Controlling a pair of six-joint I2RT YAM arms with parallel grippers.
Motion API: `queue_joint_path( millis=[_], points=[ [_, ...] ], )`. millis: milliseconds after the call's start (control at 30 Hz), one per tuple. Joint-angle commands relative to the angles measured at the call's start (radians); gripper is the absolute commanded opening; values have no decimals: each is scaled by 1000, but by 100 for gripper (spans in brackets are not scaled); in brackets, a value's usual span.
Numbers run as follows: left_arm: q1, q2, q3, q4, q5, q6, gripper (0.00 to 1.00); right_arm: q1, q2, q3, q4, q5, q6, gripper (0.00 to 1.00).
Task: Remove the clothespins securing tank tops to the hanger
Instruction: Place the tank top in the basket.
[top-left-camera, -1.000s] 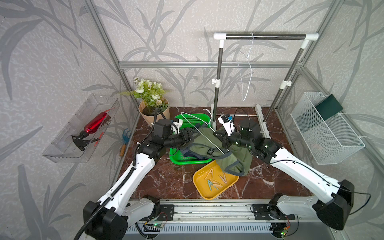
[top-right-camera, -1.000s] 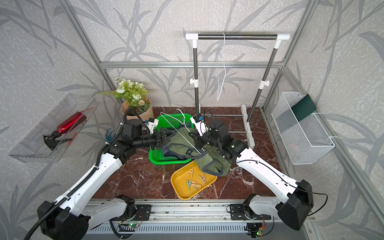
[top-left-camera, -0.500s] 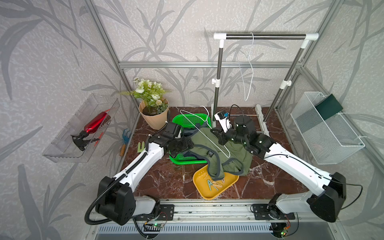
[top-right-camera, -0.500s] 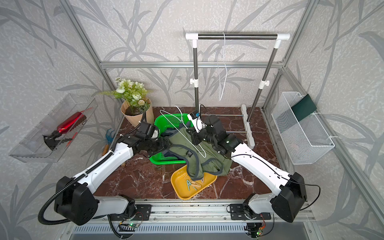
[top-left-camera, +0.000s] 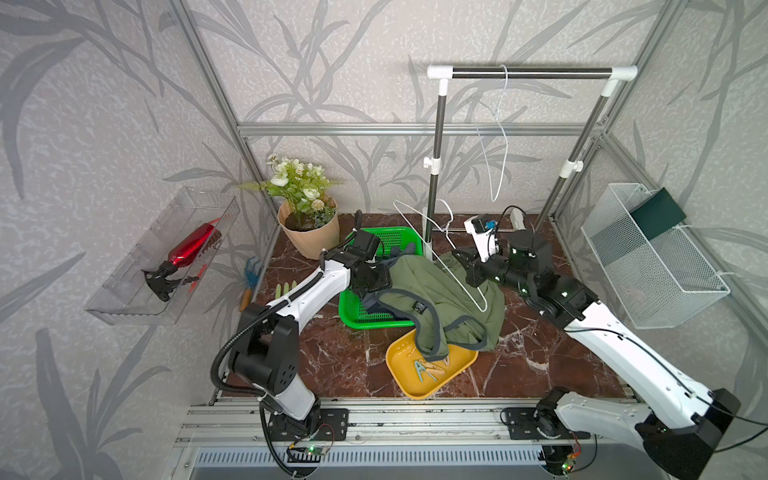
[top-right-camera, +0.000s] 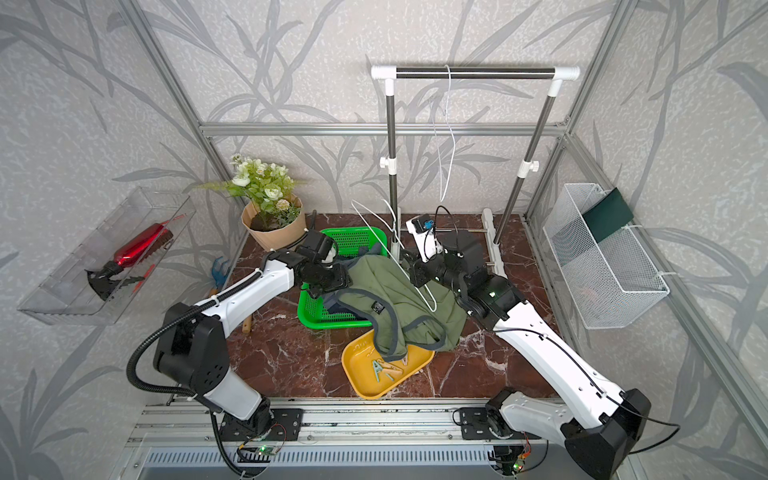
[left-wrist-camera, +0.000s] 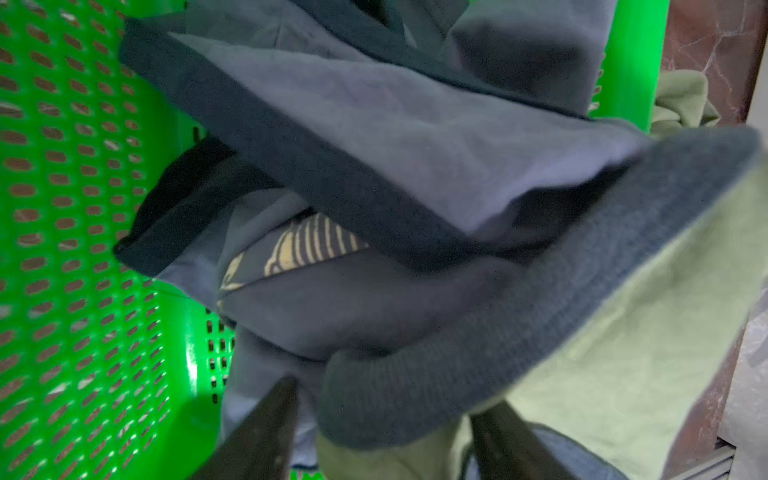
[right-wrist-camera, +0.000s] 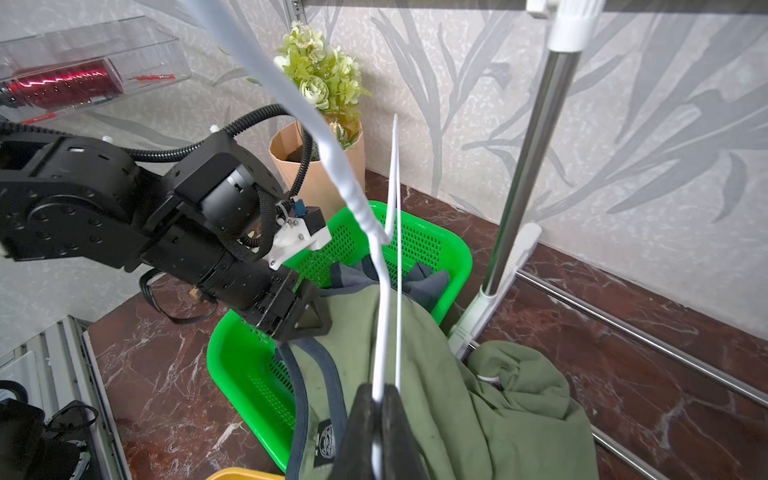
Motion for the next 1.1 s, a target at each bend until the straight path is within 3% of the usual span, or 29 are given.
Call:
queue_joint_path(
  millis=[0,67,233,400,533,733,933,1067],
  points=[
    [-5,-23,53,-12,16,13,16,-15,-49,-41,-46,18,-10,0],
    [-5,-20,97,-39,43,18,1,-30,-76,-63,-53,11,-11,0],
    [-8,-22,202,-85,142,-5,0,-67,-141,-94,-74,-1,-7,0],
    [-32,-86,364,-140,142,-34,0,-99,-211,-103,-118,-2,-13,0],
    [-29,-154,469,71,213,-130,0,-121,-272,-108,-142,1,-4,0],
    [-31,-104,809,228,199,-143,0,-130,-319,-88,-201,20,-3,0],
    [-28,-18,1228,76,64,-22,0,-130,-348,-83,-230,15,14,0],
    [15,-20,1317,37,13,-7,0,-130,-361,-83,-233,10,25,0]
  ],
)
